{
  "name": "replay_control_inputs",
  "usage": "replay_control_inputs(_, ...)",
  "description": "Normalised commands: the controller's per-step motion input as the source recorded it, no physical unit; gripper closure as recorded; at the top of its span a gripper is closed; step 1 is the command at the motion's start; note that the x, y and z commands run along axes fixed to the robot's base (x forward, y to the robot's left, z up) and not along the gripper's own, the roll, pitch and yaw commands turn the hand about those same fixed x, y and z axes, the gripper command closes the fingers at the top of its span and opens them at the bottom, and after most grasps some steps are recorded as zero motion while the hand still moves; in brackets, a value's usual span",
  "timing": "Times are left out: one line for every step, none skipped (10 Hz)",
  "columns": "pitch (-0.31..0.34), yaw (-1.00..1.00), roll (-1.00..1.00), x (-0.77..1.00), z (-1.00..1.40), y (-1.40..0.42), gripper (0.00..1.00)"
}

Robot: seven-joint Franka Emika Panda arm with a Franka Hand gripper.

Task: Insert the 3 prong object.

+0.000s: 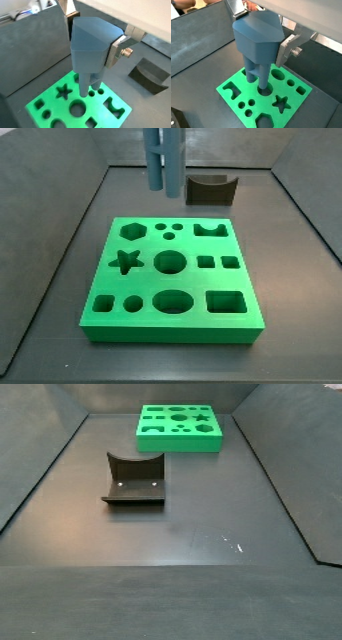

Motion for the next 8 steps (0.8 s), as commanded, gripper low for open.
replay_control_inputs(0.039,-0.48,0.09,0.30,-0.95,0.41,1.00)
replay_control_inputs(0.046,-0.51,0.09,0.33,-0.99,0.37,1.00)
replay_control_inputs(0.044,-0.56,0.10,0.35,-0.95,0.30,1.00)
replay_control_inputs(0.000,-0.50,0.00,0.16,-1.00,0.45,1.00)
replay_control_inputs(-0.050,-0.01,-0.08,0.00,-0.55,0.18,1.00)
replay_control_inputs(-0.034,-0.03,-0.18,0.00,-0.10,0.11,1.00)
replay_control_inputs(-0.011,0.00,0.00,0.00,-0.13,0.10,1.00)
replay_control_inputs(-0.053,-0.35,0.00,-0.20,-0.45,0.00,1.00)
